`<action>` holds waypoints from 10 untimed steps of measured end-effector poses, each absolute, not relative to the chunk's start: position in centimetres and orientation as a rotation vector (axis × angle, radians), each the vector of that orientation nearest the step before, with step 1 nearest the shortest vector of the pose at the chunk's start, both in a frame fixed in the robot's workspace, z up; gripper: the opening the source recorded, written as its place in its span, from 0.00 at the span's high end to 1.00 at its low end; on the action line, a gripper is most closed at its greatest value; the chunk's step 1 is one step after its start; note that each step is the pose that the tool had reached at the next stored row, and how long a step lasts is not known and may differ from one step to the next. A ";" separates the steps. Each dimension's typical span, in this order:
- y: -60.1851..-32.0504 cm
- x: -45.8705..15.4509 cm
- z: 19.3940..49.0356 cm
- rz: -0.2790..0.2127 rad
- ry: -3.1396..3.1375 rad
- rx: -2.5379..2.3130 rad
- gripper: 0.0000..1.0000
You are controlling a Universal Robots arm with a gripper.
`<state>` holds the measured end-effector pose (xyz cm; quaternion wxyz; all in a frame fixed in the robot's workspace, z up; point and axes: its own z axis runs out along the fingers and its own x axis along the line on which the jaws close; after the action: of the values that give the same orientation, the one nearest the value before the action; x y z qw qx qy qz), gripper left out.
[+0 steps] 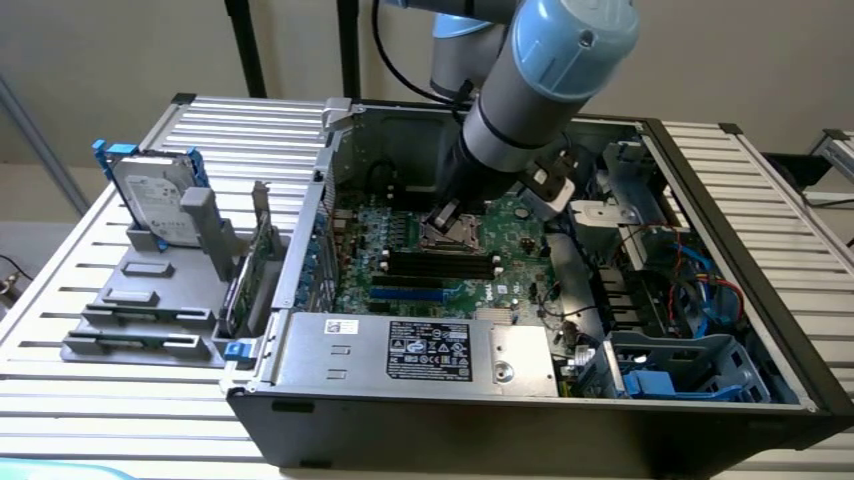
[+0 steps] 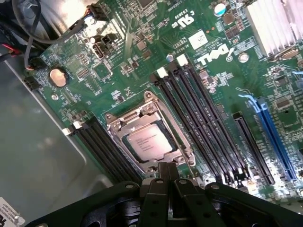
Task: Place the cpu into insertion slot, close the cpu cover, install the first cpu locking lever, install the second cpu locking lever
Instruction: 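Install the second cpu locking lever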
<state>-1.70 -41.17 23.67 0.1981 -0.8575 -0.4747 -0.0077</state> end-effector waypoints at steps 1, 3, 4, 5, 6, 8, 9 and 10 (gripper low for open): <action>-41.3 -1.8 23.7 -0.020 -1.329 -2.401 0.89; -41.7 -2.0 23.7 -0.019 -1.329 -2.403 0.89; -41.9 -2.1 23.7 -0.019 -1.330 -2.403 0.89; -42.0 -2.2 23.7 -0.019 -1.330 -2.403 0.89; -42.1 -2.3 23.7 -0.019 -1.330 -2.403 0.89; -42.3 -2.5 23.7 -0.019 -1.329 -2.403 0.89; -42.4 -2.8 23.7 -0.019 -1.327 -2.404 0.89; -42.4 -2.9 23.7 -0.019 -1.325 -2.405 0.89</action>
<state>-2.89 -42.38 23.70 0.1964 -0.8588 -0.4732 -0.0069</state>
